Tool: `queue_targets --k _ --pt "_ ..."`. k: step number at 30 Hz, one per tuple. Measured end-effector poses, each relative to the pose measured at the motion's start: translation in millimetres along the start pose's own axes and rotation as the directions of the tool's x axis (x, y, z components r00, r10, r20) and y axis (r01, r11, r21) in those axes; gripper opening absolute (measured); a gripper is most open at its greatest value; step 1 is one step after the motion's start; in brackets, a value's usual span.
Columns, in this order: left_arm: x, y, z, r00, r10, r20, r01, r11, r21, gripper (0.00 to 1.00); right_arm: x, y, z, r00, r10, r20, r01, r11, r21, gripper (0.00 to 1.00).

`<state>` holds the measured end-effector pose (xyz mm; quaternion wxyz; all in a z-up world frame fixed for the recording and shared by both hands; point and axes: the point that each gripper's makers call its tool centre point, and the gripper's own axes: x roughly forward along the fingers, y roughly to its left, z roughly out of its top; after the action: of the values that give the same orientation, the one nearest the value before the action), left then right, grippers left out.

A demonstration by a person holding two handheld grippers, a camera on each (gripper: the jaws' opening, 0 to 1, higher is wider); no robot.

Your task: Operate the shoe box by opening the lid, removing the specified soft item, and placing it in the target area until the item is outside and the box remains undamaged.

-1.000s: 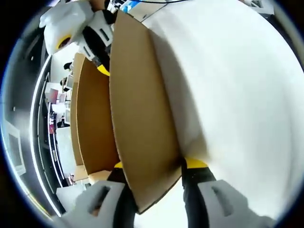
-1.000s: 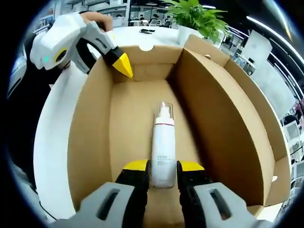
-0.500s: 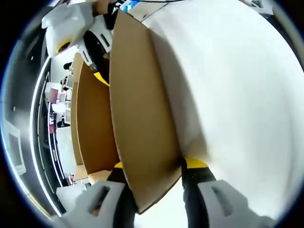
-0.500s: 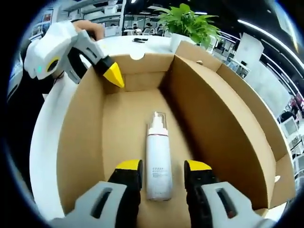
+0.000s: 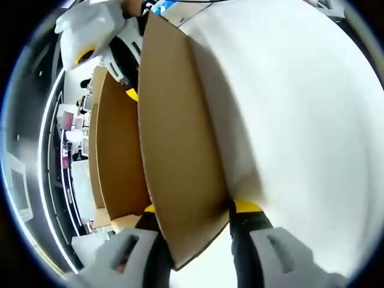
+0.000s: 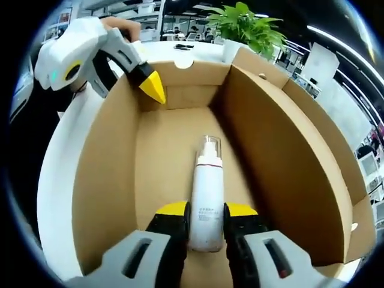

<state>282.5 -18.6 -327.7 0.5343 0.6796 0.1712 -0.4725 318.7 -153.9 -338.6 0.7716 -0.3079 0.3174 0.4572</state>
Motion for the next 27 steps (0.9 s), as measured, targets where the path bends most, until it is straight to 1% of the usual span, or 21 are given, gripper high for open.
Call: queue_targets --k 1,2,3,5,7,8,9,10,11,13,15,17,18,19,20,21,22,23,24,25,27 --pt "0 0.0 -0.1 1.000 0.000 -0.001 0.000 1.000 -0.001 0.34 0 -1 -0.2 1.000 0.001 0.005 -0.001 1.000 0.004 0.21" --pt "0 0.0 -0.2 1.000 0.002 -0.005 -0.002 1.000 -0.004 0.34 0 -2 -0.1 1.000 -0.012 0.003 0.012 0.999 0.032 0.21" --pt "0 -0.1 -0.6 1.000 0.003 -0.009 -0.003 1.000 -0.003 0.34 1 -2 0.4 1.000 -0.030 -0.005 0.030 0.999 0.036 0.21" --pt "0 -0.4 -0.6 1.000 0.004 -0.010 -0.004 1.000 0.001 0.34 1 -1 1.8 0.999 -0.046 -0.006 0.046 0.999 0.010 0.21" --pt "0 -0.7 -0.4 1.000 0.004 -0.007 -0.004 1.000 0.002 0.34 0 -1 1.8 0.998 -0.057 -0.007 0.057 0.998 0.008 0.21" --pt "1 -0.7 -0.4 1.000 0.004 -0.008 -0.004 1.000 0.002 0.34 1 -2 1.7 0.997 -0.071 -0.011 0.071 0.997 0.015 0.21" --pt "1 -0.6 -0.6 1.000 0.004 -0.009 -0.004 1.000 0.001 0.34 0 -7 2.3 0.994 -0.106 -0.018 0.107 0.994 0.018 0.21" --pt "1 -0.6 -0.5 1.000 0.003 -0.009 -0.003 1.000 0.001 0.34 0 -12 4.5 0.991 -0.137 -0.010 0.137 0.990 0.028 0.21" --pt "1 -0.7 -0.6 1.000 0.003 -0.008 -0.003 1.000 0.002 0.34 -2 -15 9.1 0.987 -0.161 0.003 0.161 0.985 0.056 0.21" --pt "1 -0.6 -0.6 1.000 0.003 -0.005 -0.003 1.000 0.003 0.34 -6 -13 20.8 0.986 -0.164 0.039 0.162 0.985 0.064 0.21" --pt "1 -0.4 -0.8 1.000 0.002 -0.006 -0.002 1.000 0.002 0.34 -11 -13 27.2 0.982 -0.185 0.043 0.182 0.980 0.076 0.21" --pt "1 -0.3 -0.8 1.000 0.002 -0.004 -0.002 1.000 0.004 0.34 -22 -13 35.6 0.972 -0.232 0.048 0.229 0.972 0.060 0.20" --pt "1 -0.2 -0.7 1.000 0.002 -0.003 -0.002 1.000 0.004 0.34 -27 -15 41.8 0.964 -0.258 0.068 0.255 0.966 0.048 0.20" --pt "1 -0.2 -0.8 1.000 0.003 -0.004 -0.003 1.000 0.004 0.34 -31 -14 44.1 0.960 -0.272 0.066 0.268 0.962 0.052 0.20" --pt "1 -0.2 -0.9 1.000 0.003 -0.005 -0.003 1.000 0.004 0.34 -38 -15 44.5 0.951 -0.306 0.044 0.305 0.952 0.040 0.20" --pt "1 -0.1 -1.0 1.000 0.004 -0.006 -0.004 1.000 0.003 0.34 -43 -16 46.4 0.944 -0.326 0.039 0.326 0.945 0.012 0.20" --pt "2 -0.1 -1.0 1.000 0.003 -0.005 -0.003 1.000 0.008 0.34 -50 -16 50.7 0.930 -0.364 0.047 0.366 0.930 -0.041 0.20" --pt "1 -0.1 -0.9 1.000 0.003 -0.003 -0.003 1.000 0.010 0.34 -54 -16 51.9 0.923 -0.381 0.043 0.384 0.919 -0.093 0.20" --pt "1 0.0 -0.9 1.000 0.002 -0.002 -0.002 1.000 0.011 0.34 -61 -17 51.0 0.909 -0.416 0.025 0.416 0.899 -0.140 0.20" --pt "1 -0.1 -1.0 1.000 0.002 -0.002 -0.002 1.000 0.011 0.34 -66 -18 51.0 0.898 -0.440 0.016 0.438 0.889 -0.132 0.20" --pt "1 -0.1 -1.1 1.000 0.003 -0.003 -0.003 1.000 0.010 0.34 -77 -17 52.8 0.883 -0.469 0.009 0.465 0.874 -0.143 0.20"
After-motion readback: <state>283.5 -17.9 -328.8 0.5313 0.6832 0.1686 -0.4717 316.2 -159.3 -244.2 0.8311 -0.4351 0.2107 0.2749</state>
